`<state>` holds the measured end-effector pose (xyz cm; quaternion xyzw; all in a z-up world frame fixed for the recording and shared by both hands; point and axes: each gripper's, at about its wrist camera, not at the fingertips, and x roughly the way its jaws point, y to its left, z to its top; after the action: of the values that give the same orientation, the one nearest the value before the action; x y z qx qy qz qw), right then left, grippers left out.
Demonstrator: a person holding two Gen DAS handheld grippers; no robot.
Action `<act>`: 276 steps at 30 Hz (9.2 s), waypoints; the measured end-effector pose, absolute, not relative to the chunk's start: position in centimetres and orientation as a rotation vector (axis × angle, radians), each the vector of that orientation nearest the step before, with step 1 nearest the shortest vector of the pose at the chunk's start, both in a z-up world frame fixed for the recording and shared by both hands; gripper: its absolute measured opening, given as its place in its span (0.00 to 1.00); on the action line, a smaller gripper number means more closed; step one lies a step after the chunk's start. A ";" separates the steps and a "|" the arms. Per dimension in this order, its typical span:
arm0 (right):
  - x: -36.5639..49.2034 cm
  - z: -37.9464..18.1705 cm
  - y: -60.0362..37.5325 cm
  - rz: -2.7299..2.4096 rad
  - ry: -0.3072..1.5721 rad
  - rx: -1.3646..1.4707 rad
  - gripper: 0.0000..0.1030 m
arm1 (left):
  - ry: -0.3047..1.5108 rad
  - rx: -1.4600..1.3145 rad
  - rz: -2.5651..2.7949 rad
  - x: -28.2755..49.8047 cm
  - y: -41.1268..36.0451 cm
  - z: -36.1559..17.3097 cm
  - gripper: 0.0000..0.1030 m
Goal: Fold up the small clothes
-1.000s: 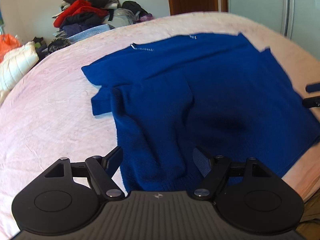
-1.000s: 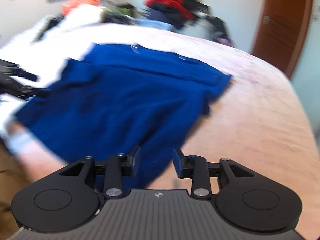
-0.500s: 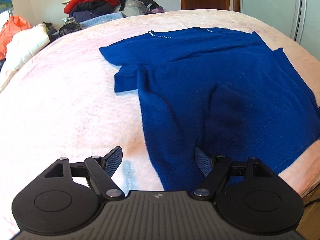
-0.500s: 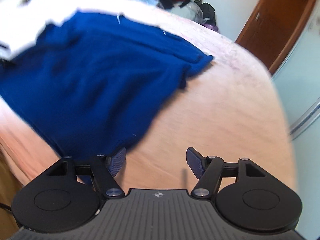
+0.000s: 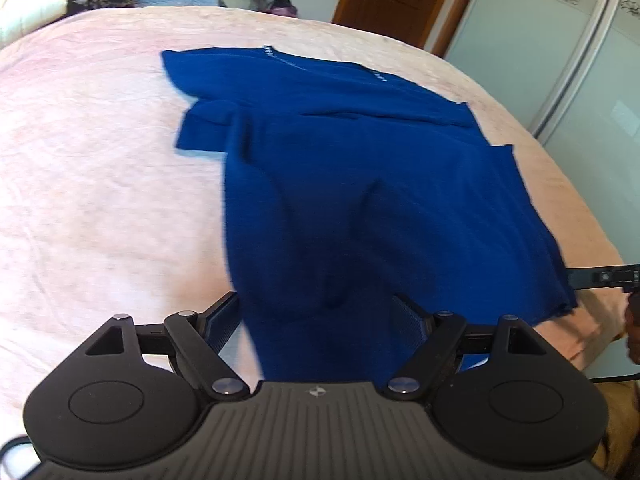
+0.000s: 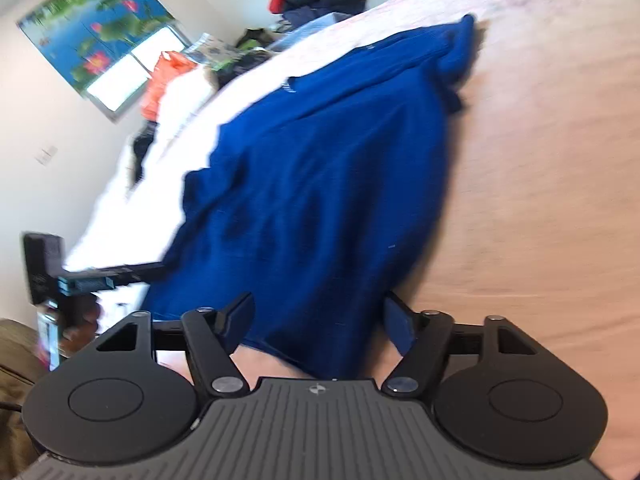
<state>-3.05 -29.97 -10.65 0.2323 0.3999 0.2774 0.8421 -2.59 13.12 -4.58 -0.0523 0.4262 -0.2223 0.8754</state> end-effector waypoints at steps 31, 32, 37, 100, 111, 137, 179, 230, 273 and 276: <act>-6.3 -4.3 -30.8 0.800 0.668 0.419 0.17 | 0.611 -0.198 -0.653 -7.5 15.5 4.0 0.11; -6.1 -4.4 -30.7 0.796 0.664 0.439 0.17 | 0.615 -0.200 -0.642 -7.3 15.3 4.0 0.11; -4.2 -3.7 -30.7 0.777 0.622 0.475 0.17 | 0.582 -0.246 -0.575 -4.9 14.9 4.7 0.11; 28.2 -11.1 -31.4 0.362 0.653 0.763 0.20 | 0.857 -0.134 -0.198 26.1 7.8 0.7 0.13; 28.8 -11.1 -31.4 0.355 0.665 0.747 0.21 | 0.872 -0.121 -0.194 26.4 7.6 0.5 0.13; 28.1 -8.6 -33.1 0.272 0.471 0.796 0.66 | 0.806 -0.492 -0.180 25.9 14.5 3.0 0.75; 28.4 -9.0 -27.0 0.122 0.602 0.301 0.89 | 0.799 0.176 0.032 20.9 9.5 -0.2 0.76; 16.3 -10.1 -22.4 0.054 0.637 -0.172 0.83 | 0.787 0.194 -0.023 14.6 5.0 -2.9 0.79; 15.0 -12.7 -24.2 0.108 0.618 0.001 1.00 | 0.650 0.035 0.054 11.0 7.2 -5.9 1.00; 15.0 -12.7 -24.2 0.105 0.619 0.002 1.00 | 0.631 0.060 0.067 10.6 6.8 -6.0 1.00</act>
<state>15.02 -24.17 -12.68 0.0010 0.3042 0.0515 0.9512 10.62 6.80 -5.95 0.0294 0.3102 0.0329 0.9496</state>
